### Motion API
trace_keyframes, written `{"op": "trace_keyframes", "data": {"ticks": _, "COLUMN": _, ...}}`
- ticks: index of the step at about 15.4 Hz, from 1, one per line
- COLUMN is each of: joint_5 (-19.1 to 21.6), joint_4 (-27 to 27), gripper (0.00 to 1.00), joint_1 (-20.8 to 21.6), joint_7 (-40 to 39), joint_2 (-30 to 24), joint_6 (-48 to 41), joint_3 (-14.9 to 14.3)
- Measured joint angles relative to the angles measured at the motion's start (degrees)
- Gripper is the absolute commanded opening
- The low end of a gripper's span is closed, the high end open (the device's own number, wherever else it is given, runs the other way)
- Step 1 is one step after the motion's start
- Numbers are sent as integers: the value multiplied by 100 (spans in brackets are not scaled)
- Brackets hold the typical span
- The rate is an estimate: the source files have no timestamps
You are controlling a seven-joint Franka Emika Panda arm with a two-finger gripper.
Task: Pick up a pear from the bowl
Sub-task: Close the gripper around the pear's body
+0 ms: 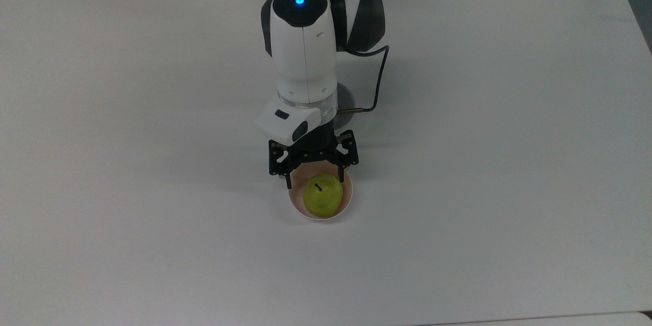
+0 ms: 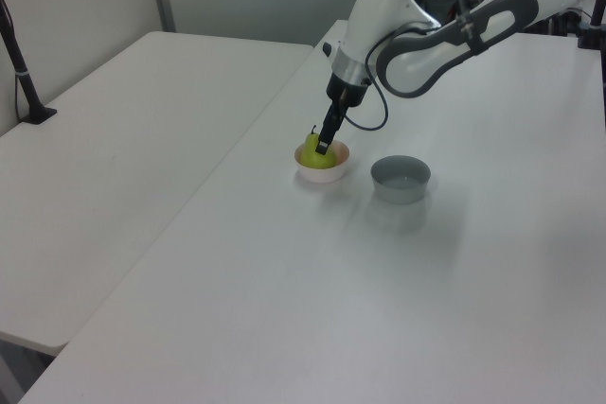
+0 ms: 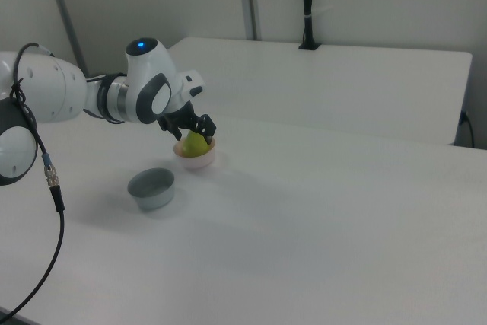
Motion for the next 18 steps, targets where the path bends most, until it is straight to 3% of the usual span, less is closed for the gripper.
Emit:
{"op": "trace_keyframes", "data": {"ticks": 7, "joint_5": 0, "joint_4": 6, "gripper": 89, "joint_1": 28, "joint_7": 53, "joint_2": 114, "joint_6": 336, "joint_3": 0}}
{"op": "trace_keyframes", "data": {"ticks": 18, "joint_5": -12, "joint_4": 5, "gripper": 89, "joint_1": 48, "joint_7": 53, "joint_2": 184, "joint_6": 336, "joint_3": 0}}
